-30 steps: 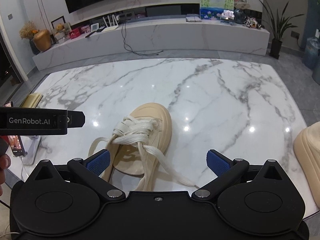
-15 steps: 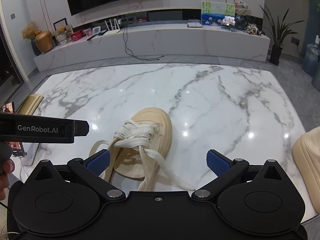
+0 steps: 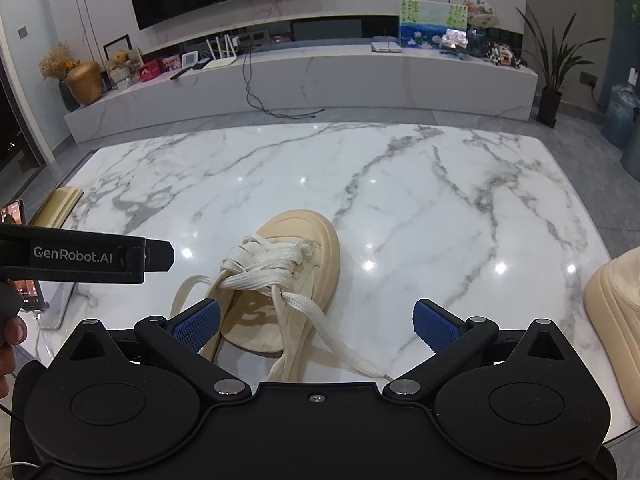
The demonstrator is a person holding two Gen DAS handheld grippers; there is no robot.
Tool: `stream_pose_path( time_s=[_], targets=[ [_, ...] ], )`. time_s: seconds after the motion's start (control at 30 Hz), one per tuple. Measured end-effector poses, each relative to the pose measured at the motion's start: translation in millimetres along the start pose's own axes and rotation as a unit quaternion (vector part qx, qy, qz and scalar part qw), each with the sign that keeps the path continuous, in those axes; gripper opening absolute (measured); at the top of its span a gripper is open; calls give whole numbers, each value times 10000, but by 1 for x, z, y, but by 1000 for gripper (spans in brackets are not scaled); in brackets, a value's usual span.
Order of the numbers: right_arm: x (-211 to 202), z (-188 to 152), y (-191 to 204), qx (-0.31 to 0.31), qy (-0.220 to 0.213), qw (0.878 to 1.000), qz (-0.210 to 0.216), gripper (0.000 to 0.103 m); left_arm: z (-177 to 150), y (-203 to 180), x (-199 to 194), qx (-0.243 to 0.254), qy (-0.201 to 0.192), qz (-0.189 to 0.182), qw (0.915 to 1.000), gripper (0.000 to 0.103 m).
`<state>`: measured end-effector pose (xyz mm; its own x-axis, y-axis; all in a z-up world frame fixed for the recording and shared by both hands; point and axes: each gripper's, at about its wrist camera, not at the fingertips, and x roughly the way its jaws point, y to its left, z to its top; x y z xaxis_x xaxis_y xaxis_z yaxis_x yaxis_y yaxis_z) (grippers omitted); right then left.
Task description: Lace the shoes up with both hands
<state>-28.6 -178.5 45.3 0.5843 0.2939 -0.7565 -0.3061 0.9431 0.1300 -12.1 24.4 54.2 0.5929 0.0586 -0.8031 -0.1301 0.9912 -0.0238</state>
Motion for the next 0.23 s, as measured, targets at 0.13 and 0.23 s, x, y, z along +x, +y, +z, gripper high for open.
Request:
stream_pose_path(
  time_s=[0.13, 0.23],
  targets=[
    [3, -1, 0, 19, 35, 10000, 7, 102, -1, -1, 1, 21, -10, 6, 10000, 101],
    [4, -2, 0, 26, 51, 10000, 19, 102, -2, -2, 1, 45, -24, 9, 10000, 101]
  ],
)
